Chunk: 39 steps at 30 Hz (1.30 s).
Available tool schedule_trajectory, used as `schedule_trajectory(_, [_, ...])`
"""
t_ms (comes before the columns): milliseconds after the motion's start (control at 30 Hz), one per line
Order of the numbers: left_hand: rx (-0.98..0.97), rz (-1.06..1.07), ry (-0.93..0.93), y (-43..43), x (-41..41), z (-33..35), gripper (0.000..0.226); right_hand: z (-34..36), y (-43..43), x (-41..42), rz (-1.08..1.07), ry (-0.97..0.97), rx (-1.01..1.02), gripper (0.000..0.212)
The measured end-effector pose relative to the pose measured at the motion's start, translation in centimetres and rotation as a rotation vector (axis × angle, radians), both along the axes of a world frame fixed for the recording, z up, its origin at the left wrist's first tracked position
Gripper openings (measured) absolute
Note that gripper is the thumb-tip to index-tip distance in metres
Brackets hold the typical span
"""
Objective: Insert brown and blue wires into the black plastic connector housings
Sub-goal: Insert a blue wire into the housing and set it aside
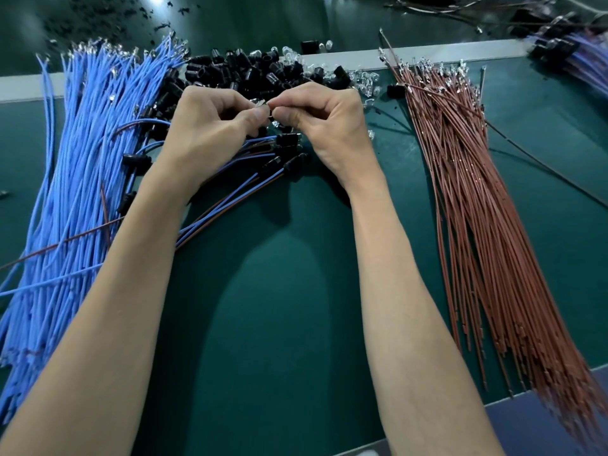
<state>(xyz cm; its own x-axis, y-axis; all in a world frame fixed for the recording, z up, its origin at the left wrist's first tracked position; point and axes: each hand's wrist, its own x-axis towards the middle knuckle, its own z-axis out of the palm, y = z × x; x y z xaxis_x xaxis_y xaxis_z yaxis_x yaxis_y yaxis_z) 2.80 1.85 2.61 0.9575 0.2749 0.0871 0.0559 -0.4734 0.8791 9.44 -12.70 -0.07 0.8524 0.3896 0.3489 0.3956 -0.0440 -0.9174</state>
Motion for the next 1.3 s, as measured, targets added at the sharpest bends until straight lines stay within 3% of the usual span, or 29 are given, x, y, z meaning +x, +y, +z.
schedule_trajectory(333, [-0.031,-0.005,0.01,0.2,-0.2,-0.2,0.014,0.1,0.2,0.1,-0.025,-0.082,-0.044,0.012])
schedule_trajectory(833, [-0.07,0.084,-0.061,-0.4,0.3,-0.2,0.017,0.1,0.4,-0.4,-0.04,0.049,0.085,0.021])
schedule_trajectory(1300, [-0.057,0.113,-0.07,-0.6,0.4,-0.5,0.019,0.0,0.5,-0.4,-0.097,0.05,0.046,0.013])
